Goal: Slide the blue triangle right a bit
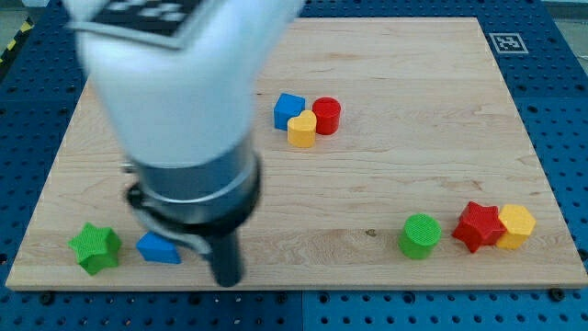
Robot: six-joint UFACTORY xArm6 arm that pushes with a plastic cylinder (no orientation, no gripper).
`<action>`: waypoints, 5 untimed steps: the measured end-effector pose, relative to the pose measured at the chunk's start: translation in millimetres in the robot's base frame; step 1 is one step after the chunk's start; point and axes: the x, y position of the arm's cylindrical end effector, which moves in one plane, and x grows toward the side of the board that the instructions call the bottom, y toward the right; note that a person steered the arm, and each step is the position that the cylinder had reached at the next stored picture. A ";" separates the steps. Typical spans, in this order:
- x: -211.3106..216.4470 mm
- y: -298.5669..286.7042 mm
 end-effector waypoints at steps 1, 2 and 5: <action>0.5 -38.9; -0.4 -50.5; -13.8 -72.6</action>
